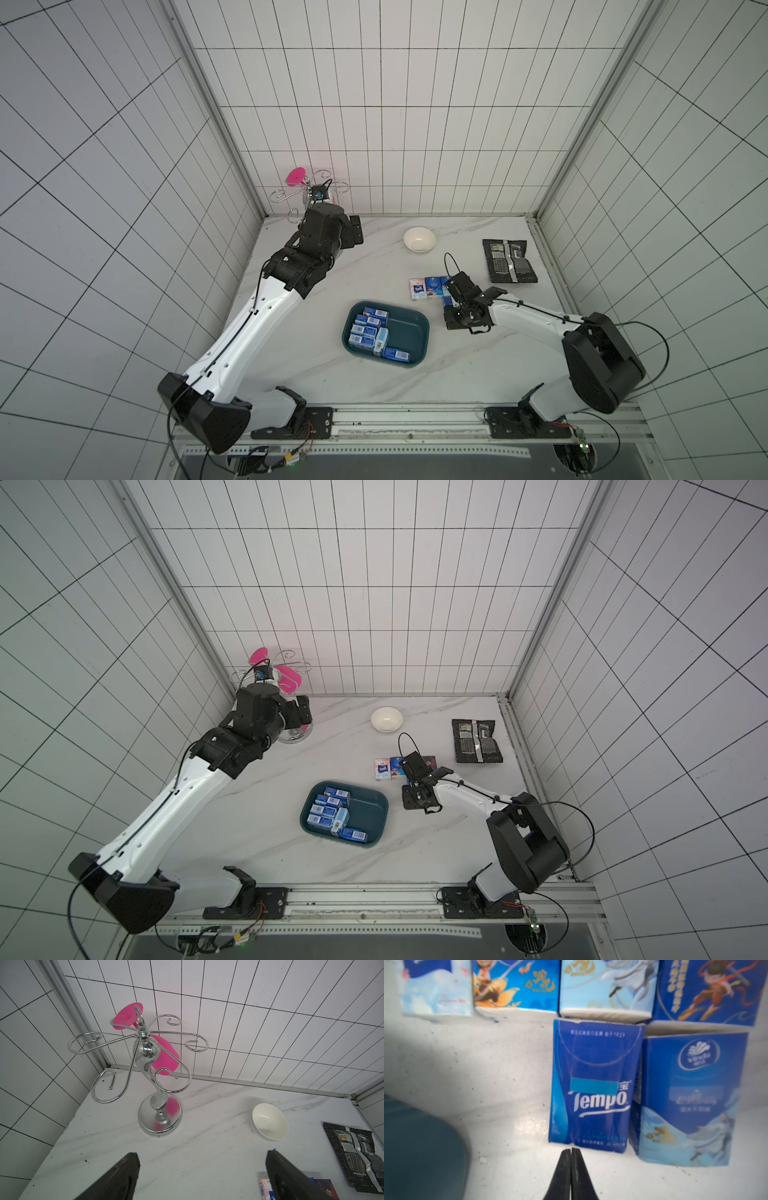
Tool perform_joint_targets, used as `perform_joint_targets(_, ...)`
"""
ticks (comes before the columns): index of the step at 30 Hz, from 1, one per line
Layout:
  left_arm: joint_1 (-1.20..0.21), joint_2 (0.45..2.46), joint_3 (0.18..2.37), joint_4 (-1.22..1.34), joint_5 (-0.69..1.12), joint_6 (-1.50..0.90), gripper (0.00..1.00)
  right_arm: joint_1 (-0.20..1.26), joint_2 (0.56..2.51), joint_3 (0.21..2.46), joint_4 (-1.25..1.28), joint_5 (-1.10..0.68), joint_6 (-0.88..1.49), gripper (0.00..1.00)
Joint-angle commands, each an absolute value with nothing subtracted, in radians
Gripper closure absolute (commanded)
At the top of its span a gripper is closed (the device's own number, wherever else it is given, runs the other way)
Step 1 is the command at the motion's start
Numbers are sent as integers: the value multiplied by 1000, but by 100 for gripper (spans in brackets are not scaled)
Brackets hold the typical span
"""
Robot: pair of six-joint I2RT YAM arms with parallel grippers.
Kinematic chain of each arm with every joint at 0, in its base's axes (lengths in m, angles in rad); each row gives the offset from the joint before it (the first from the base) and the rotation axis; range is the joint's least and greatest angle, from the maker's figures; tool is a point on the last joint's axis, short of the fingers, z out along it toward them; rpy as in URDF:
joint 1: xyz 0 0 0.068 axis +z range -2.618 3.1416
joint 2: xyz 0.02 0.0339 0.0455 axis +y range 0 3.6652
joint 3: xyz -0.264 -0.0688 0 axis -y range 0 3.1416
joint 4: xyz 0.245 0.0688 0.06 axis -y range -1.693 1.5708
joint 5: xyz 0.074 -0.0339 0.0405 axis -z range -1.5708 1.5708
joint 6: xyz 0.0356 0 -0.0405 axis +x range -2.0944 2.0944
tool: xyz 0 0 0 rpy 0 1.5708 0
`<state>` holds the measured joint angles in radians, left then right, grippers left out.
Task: Take the pocket tissues out of the storage box
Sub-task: Move the pocket tissues to the center of the board.
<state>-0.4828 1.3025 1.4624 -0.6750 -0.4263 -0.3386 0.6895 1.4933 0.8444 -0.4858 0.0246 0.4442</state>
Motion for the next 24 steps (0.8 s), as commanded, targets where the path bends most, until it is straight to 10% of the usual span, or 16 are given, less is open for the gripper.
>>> perform_joint_targets(1, -479, 1280, 1474, -678, -437, -327, 2, 711, 1424, 844, -547, 18, 442, 91)
perform_joint_targets(24, -479, 1240, 1451, -672, -410, -328, 2, 737, 1723, 1046, -401, 58, 488, 93)
